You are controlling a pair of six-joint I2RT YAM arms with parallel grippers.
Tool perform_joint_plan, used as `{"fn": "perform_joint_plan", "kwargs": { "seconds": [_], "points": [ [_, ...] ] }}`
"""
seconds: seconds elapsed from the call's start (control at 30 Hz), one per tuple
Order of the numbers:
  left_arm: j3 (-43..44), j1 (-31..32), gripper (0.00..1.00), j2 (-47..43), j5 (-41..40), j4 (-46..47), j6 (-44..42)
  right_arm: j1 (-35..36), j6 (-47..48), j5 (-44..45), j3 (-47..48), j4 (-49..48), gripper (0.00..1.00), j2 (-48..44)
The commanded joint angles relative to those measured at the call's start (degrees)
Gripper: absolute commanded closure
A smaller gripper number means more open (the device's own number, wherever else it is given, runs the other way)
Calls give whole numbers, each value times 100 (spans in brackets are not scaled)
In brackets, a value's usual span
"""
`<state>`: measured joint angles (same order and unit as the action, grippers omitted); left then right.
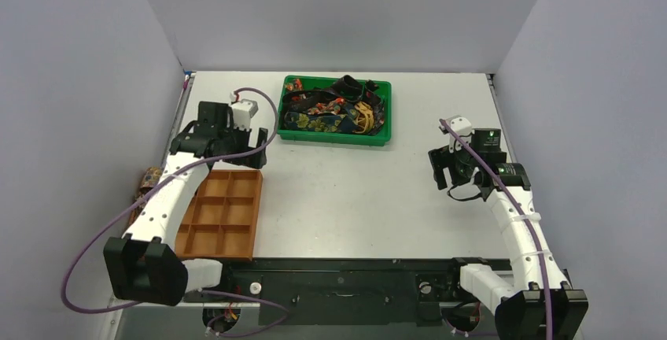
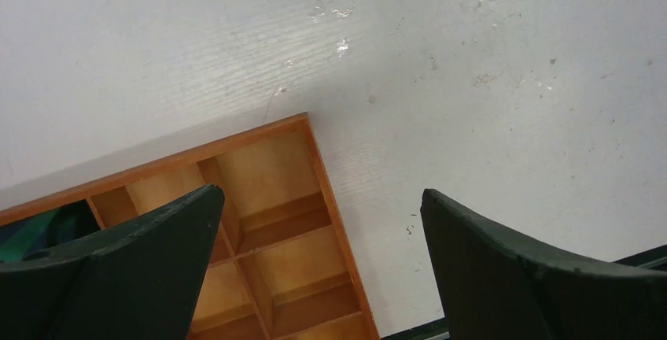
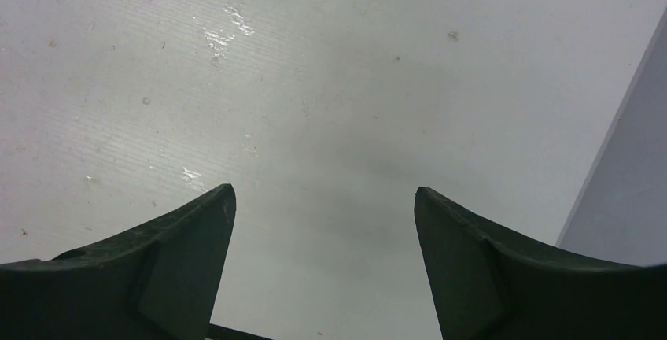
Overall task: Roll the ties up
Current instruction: Pick up the tie from the storage box.
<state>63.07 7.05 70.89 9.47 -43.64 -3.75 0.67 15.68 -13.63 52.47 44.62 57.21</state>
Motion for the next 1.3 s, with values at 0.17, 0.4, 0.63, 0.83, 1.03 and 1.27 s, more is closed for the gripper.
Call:
{"fn": "perform_joint_plan", "kwargs": {
  "seconds": [0.17, 0.4, 0.63, 0.83, 1.03, 1.27],
  "points": [
    [2446, 406, 3, 2133, 734, 900, -815, -48, 289, -57, 525, -275, 21, 303],
    [4867, 749, 3, 4451, 1076, 828, -1732, -48, 249, -105, 604, -453, 21, 434],
    [7369, 1076, 3, 6391, 1128, 312, -2319, -44, 243, -60, 840, -423, 21, 730],
    [7726, 1168, 7, 7196, 822, 511, -2784, -240, 200, -92, 984, -413, 21, 883],
    [7758, 1168, 48, 7250, 701, 315, -3008, -311, 133, -77, 920, -502, 21, 809],
    [7732, 1175, 91, 6703, 744, 520, -2650, -339, 147, -108, 1085, -397, 21, 831]
  ]
}}
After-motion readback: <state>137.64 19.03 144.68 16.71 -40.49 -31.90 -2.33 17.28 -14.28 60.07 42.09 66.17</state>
